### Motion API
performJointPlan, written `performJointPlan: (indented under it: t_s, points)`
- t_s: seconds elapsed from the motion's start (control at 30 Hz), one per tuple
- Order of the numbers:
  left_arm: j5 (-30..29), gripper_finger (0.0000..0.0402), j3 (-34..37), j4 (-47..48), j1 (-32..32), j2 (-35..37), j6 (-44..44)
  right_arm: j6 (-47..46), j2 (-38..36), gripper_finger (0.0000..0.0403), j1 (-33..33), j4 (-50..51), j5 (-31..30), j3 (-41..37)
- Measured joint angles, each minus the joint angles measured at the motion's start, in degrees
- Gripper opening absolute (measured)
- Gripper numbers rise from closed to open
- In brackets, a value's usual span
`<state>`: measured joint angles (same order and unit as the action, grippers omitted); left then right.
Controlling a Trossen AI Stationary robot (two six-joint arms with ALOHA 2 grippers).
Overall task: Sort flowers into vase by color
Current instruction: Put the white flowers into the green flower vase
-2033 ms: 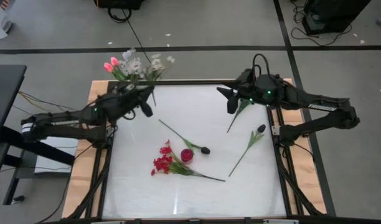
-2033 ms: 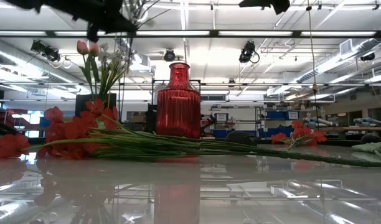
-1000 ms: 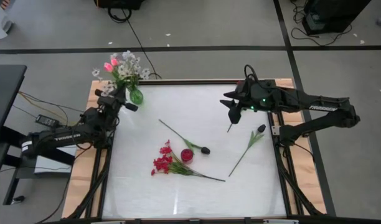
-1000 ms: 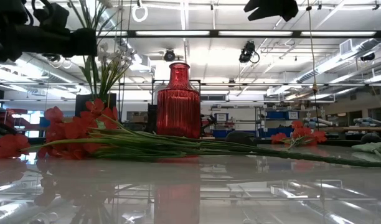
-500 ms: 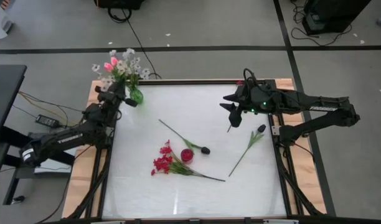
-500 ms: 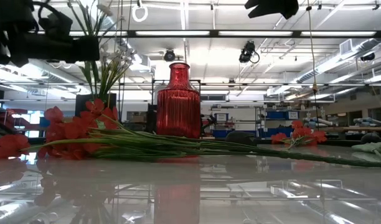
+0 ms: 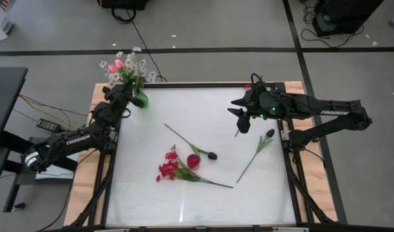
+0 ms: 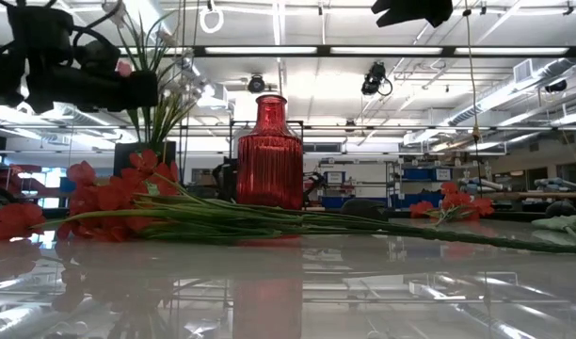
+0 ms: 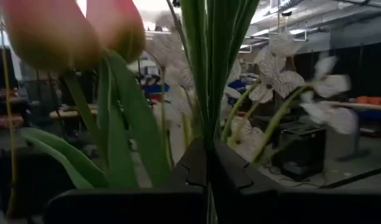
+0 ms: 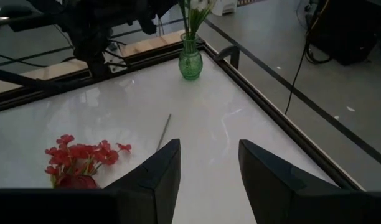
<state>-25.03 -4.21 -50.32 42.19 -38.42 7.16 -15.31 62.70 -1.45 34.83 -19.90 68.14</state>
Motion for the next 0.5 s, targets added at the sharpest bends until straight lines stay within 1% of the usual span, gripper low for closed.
performJointPlan:
  t_s: [0.13,0.3,0.4,0.5]
  points:
    - [-0.3,0.0009,0.0,0.8,0.0,-0.6,-4.7,-0.4,0.0,0.0171,0.0,0.0,0.0,0.0]
    - [-0.4,0.0012,0.0,5.5,0.0,-0.6,-5.8,-2.8,-0.1,0.0171,0.0,0.1,0.4,0.0]
    - [-0.3,0.0027,0.0,7.9,0.0,-0.6,-5.6,-3.7,-0.3,0.0171,0.3,0.1,0.4,0.0]
    - [1.3,0.0056,0.0,8.8,0.0,-0.6,-5.5,-4.3,-0.3,0.0171,0.4,0.1,0.4,0.0]
